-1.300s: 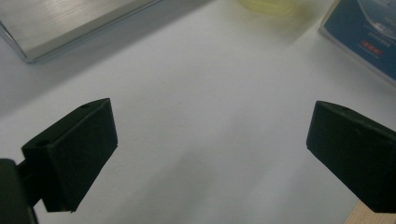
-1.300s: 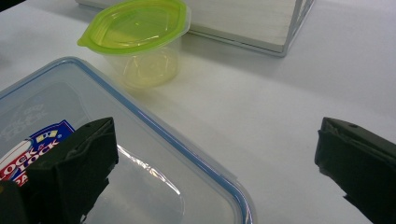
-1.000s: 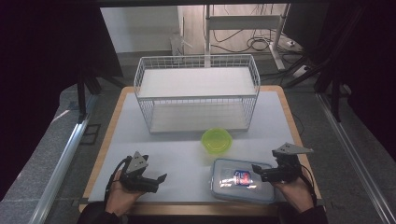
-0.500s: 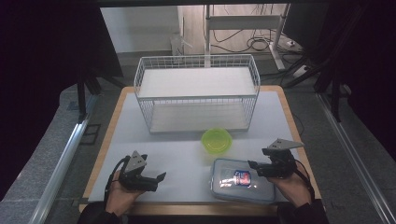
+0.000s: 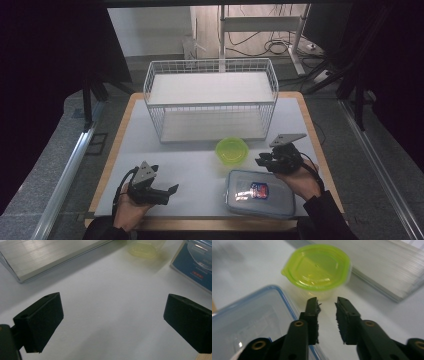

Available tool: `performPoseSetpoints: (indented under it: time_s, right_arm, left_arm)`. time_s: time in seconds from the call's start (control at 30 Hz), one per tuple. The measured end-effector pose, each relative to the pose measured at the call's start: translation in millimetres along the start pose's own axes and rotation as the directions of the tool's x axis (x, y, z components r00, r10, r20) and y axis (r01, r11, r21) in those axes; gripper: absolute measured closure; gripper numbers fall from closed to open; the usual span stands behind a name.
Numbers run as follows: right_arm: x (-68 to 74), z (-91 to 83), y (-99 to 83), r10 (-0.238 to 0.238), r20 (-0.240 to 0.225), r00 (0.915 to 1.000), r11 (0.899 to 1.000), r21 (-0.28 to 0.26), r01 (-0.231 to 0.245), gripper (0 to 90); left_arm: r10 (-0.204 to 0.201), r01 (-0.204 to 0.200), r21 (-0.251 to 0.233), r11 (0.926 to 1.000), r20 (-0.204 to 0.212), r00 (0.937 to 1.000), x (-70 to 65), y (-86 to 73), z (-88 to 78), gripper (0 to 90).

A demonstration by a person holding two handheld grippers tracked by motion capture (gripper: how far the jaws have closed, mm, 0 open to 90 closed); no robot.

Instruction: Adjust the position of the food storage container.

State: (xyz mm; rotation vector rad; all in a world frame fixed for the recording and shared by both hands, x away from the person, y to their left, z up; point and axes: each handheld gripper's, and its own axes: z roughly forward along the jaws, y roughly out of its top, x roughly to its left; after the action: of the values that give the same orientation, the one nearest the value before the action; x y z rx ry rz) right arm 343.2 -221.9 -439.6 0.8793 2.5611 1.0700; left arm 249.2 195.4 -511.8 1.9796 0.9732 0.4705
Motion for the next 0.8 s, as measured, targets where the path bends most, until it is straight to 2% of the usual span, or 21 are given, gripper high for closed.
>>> performPoseSetpoints:
  time_s: [0.07,0.1,0.2,0.33,0.37,0.57,0.6,0.63,0.67,0.8]
  right_arm:
    - [-1.8,4.3,6.4,-0.008,-0.022,0.9997,1.0,0.0,0.008,80.0]
    - [-1.8,4.3,6.4,-0.008,-0.022,0.9997,1.0,0.0,0.008,80.0]
    - [-4.7,15.4,19.3,-0.024,-0.042,0.9988,1.0,0.007,0.025,89.7]
    - [-5.4,25.5,30.2,-0.028,-0.059,0.9978,0.999,0.013,0.029,89.8]
    - [-4.7,34.1,38.7,-0.042,-0.066,0.9969,0.999,0.019,0.043,89.9]
    - [-3.2,53.7,56.0,-0.061,-0.082,0.9948,0.998,0.029,0.063,89.9]
    - [-1.8,63.3,63.5,-0.069,-0.094,0.9932,0.997,0.036,0.072,89.9]
    - [-1.8,63.3,63.5,-0.069,-0.094,0.9932,0.997,0.036,0.072,89.9]
    - [1.0,71.8,69.8,-0.077,-0.091,0.9929,0.996,0.044,0.081,89.9]
    - [6.7,86.9,80.8,-0.083,-0.113,0.9901,0.995,0.047,0.089,89.9]
  left_arm:
    - [0.0,0.0,-0.004,1.0,0.0,1.0,0.2,-0.1,-0.2,2.5]
    - [0.0,0.0,-0.004,1.0,0.0,1.0,0.2,-0.1,-0.2,2.4]
    - [0.002,-0.002,-0.009,1.0,0.001,1.0,0.3,-0.1,-0.5,2.4]
    - [0.014,-0.014,-0.001,0.9999,-0.005,0.9999,-0.5,-0.2,0.2,2.4]
    - [0.02,-0.02,0.004,0.9998,-0.01,0.9998,-0.9,-0.2,0.6,2.4]
    - [0.027,-0.027,0.005,0.9996,-0.016,0.9995,-1.3,-0.4,0.7,2.4]
    - [0.027,-0.026,0.005,0.9996,-0.016,0.9995,-1.0,-0.5,0.6,2.4]
    - [0.027,-0.027,0.005,0.9996,-0.016,0.9995,-0.9,-0.5,0.5,2.4]
    - [0.028,-0.028,0.005,0.9996,-0.015,0.9995,-1.0,-0.5,0.4,2.4]
    - [0.036,-0.036,0.011,0.9993,-0.018,0.9992,-1.5,-0.7,1.2,2.4]
